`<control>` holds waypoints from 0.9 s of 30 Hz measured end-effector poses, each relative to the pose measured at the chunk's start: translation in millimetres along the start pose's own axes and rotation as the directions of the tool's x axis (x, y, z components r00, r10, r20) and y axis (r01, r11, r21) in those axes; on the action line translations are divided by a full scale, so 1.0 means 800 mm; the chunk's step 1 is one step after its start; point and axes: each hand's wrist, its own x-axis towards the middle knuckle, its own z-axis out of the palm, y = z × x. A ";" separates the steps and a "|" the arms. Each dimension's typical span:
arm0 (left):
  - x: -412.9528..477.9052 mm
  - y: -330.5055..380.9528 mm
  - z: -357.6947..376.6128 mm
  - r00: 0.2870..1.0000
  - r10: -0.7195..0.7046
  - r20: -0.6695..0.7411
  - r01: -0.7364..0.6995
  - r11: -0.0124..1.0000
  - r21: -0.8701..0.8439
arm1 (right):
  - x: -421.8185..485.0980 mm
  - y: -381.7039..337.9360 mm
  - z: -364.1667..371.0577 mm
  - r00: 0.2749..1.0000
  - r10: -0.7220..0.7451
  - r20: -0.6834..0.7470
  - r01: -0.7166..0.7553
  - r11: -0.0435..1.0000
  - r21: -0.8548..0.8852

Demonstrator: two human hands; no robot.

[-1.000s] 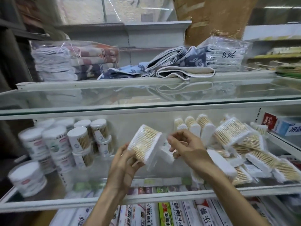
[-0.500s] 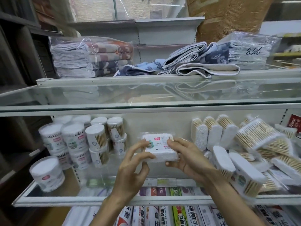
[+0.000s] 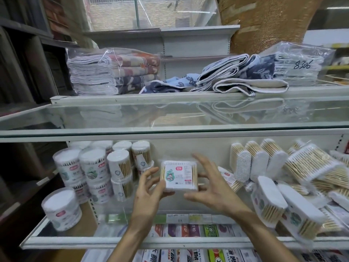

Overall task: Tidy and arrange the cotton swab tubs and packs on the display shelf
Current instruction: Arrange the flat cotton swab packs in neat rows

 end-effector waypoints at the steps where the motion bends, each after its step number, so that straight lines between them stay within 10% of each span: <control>1: 0.003 -0.001 -0.002 1.000 -0.026 -0.009 0.026 1.000 0.008 | 0.004 0.003 0.004 0.999 -0.040 0.014 0.041 0.989 -0.144; 9: -0.002 -0.002 -0.024 0.994 0.112 -0.006 -0.104 0.940 0.325 | 0.064 0.025 0.035 0.992 0.115 0.054 -0.085 0.917 -0.389; 22: 0.001 -0.007 -0.029 0.989 0.142 0.047 -0.150 0.939 0.311 | 0.068 0.014 0.042 0.997 0.070 -0.023 -0.072 0.859 -0.507; 27: 0.001 -0.016 -0.012 0.990 0.125 0.071 -0.140 0.949 0.282 | 0.041 -0.017 -0.042 0.850 -0.328 -0.413 -0.243 0.450 -0.859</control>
